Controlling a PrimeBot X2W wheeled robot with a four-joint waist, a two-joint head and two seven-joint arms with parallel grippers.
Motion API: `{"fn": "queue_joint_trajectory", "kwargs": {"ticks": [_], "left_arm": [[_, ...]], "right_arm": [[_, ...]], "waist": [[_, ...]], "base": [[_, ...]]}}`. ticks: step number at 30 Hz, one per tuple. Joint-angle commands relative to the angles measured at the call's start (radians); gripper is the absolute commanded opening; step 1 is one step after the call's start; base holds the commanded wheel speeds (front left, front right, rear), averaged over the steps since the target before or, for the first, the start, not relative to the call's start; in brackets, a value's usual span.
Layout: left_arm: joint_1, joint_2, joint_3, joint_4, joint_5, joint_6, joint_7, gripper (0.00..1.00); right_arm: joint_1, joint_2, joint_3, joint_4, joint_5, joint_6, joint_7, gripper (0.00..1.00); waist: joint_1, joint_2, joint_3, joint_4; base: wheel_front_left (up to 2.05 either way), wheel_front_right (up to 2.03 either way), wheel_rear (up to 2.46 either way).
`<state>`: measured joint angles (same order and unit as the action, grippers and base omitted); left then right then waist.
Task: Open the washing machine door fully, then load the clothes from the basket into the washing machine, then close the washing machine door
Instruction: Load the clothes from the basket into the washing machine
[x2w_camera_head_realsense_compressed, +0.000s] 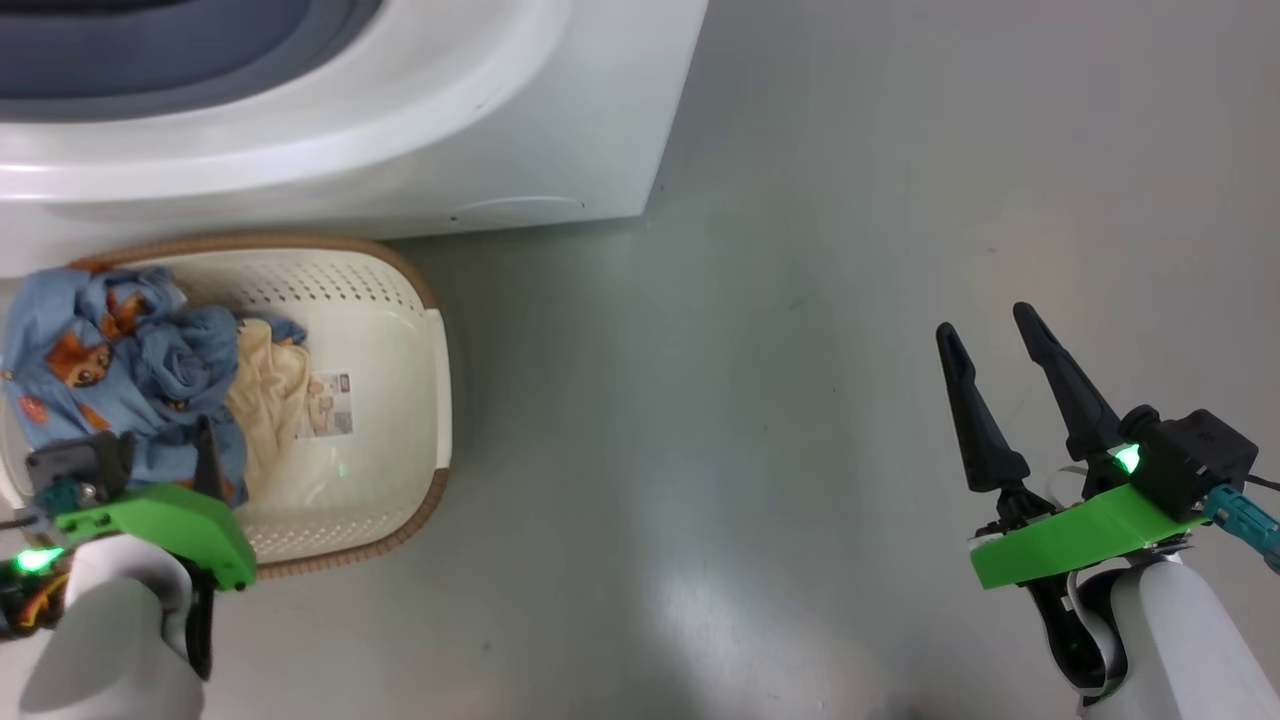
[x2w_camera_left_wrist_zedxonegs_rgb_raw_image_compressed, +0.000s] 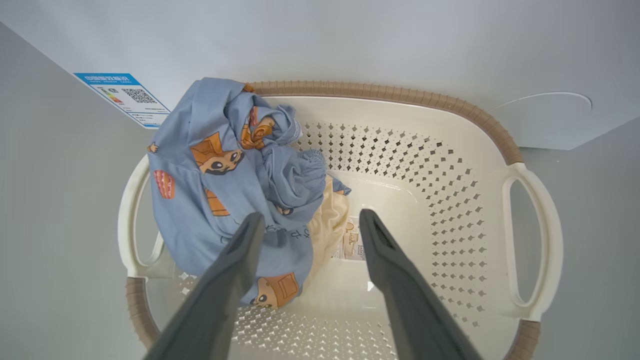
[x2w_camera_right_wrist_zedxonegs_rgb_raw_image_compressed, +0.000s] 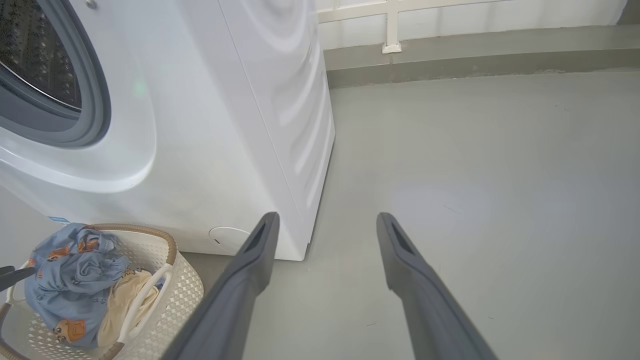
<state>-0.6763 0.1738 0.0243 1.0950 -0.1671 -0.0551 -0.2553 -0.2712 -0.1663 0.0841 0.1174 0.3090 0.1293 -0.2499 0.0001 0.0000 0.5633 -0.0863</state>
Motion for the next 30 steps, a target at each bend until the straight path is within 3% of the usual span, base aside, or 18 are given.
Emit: {"fn": "queue_joint_trajectory", "kwargs": {"ticks": [1,15,30], "left_arm": [[-0.002,0.046,0.024,-0.001,0.007,0.011,-0.006,1.00],[-0.149,0.115,0.017,0.155,0.018,0.077,-0.006,1.00],[-0.253,0.176,-0.003,0.192,0.012,0.122,0.039,1.00]], "right_arm": [[0.005,-0.002,0.022,-0.025,-0.010,0.001,-0.012,1.00],[-0.037,0.004,0.036,-0.031,-0.012,0.001,-0.012,1.00],[-0.069,0.004,0.038,-0.056,-0.017,0.001,-0.012,1.00]], "waist": [[0.0000,0.0000,0.029,-0.005],[0.0000,0.0000,0.108,-0.025],[0.0000,0.0000,0.215,-0.048]], "base": [[0.00,0.00,0.00],[0.00,0.00,0.00],[0.00,0.00,0.00]]}}
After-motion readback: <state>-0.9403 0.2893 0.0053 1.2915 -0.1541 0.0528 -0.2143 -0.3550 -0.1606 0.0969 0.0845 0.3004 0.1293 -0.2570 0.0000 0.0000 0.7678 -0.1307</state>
